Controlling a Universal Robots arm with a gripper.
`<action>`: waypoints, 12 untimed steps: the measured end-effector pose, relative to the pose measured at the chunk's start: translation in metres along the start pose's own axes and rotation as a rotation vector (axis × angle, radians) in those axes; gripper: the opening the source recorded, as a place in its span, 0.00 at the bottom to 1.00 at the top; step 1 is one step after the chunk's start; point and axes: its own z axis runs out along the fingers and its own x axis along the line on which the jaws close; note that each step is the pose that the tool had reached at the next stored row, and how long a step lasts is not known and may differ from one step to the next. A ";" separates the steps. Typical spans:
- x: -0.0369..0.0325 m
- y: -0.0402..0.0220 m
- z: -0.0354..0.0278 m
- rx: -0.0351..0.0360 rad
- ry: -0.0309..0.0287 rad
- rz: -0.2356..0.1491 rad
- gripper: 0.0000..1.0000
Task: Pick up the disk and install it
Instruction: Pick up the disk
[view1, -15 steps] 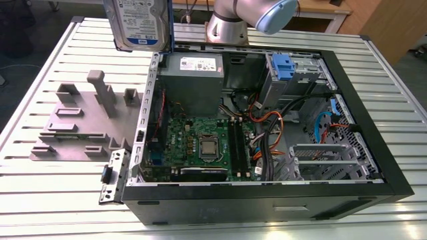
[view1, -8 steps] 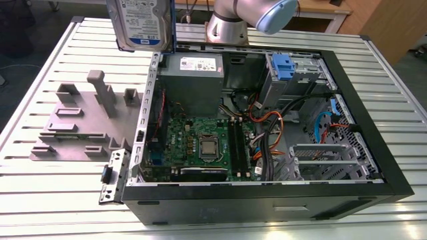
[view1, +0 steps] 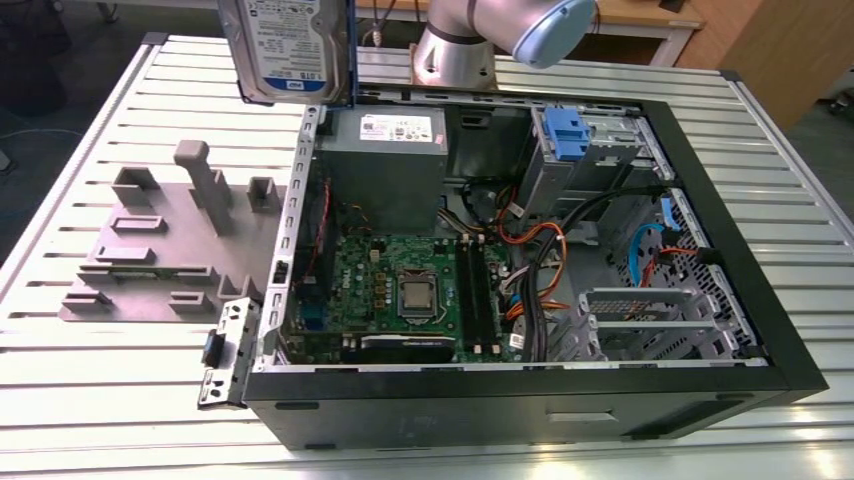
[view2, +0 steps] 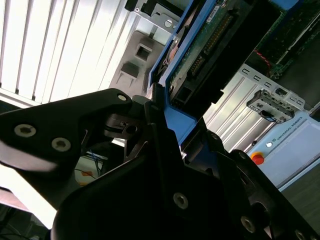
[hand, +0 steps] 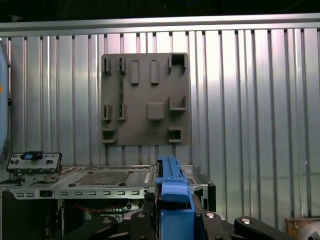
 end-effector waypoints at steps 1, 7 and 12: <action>0.0016 -0.0001 0.0000 -0.0001 0.0000 0.000 0.36; 0.0057 -0.0005 0.0000 -0.0001 0.0001 0.000 0.36; 0.0056 -0.0047 -0.0001 -0.0001 0.0000 0.000 0.36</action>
